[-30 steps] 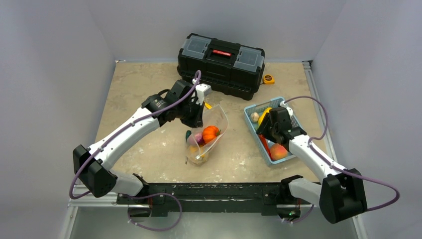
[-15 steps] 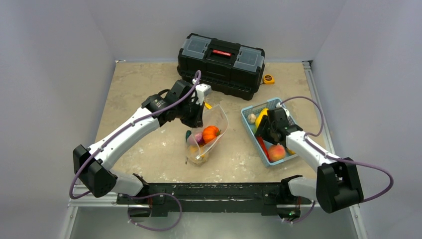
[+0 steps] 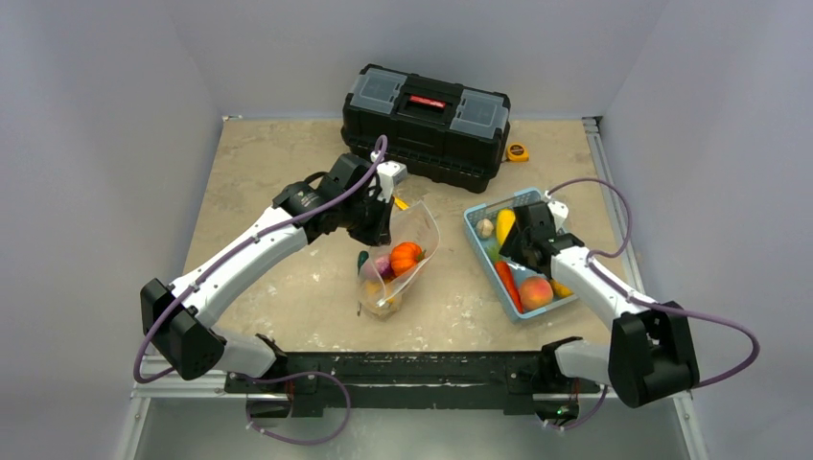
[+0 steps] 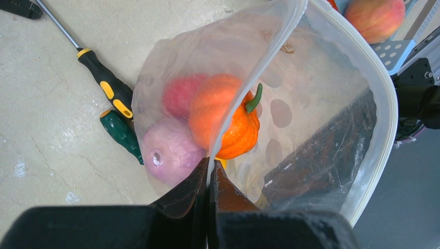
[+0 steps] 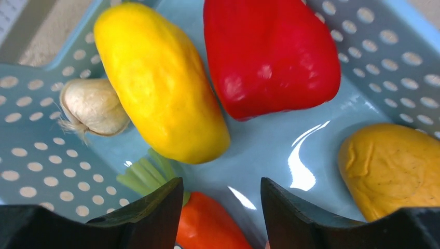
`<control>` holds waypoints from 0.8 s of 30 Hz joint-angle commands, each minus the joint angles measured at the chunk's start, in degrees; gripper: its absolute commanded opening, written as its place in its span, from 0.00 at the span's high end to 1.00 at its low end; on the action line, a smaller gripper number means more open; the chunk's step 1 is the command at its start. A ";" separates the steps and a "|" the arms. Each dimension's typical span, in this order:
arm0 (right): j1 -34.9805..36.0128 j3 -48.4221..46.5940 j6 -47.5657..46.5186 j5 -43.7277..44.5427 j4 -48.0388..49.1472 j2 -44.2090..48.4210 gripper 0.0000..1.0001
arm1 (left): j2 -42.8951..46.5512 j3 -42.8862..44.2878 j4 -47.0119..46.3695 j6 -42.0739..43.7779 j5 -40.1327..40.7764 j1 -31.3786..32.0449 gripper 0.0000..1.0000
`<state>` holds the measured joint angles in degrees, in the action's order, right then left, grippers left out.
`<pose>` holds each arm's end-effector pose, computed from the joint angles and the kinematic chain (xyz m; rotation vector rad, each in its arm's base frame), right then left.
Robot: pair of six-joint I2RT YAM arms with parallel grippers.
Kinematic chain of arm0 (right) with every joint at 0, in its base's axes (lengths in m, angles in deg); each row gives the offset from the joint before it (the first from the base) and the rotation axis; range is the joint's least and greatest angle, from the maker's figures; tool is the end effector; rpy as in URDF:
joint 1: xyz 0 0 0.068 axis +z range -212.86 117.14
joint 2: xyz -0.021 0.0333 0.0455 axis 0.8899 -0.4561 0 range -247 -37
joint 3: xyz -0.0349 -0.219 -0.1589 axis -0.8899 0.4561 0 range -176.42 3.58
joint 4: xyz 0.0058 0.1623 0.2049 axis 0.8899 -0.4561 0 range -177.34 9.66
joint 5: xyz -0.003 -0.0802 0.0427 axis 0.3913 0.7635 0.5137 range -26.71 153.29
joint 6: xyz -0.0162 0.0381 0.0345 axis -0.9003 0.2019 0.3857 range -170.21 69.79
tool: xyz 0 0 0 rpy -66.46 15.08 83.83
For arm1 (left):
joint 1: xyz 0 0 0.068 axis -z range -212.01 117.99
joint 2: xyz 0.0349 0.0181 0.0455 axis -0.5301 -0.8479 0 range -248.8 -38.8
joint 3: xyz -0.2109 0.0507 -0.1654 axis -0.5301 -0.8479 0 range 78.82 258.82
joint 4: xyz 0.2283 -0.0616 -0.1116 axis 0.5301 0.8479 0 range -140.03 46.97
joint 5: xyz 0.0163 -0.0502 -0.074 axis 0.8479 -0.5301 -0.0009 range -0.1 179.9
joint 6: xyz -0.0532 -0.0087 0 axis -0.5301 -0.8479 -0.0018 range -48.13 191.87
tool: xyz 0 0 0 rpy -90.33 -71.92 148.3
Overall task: Place the food in the zip-top bag and seal the zipper
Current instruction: Pick up the fake fruit from the bin.
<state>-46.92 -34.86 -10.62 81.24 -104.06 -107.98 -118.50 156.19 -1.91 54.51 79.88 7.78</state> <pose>0.2267 0.0534 0.1921 0.6246 2.4036 0.0037 0.2184 -0.1901 0.3392 0.5734 2.4794 -0.6332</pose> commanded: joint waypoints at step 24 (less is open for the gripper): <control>-0.28 -12.73 -9.59 -0.92 3.98 -9.97 0.05 | -0.47 2.29 -0.23 0.08 -1.02 0.08 1.00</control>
<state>-47.14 -43.36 -18.62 77.39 -104.43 -111.91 -118.68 156.51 -1.47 54.51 80.18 7.78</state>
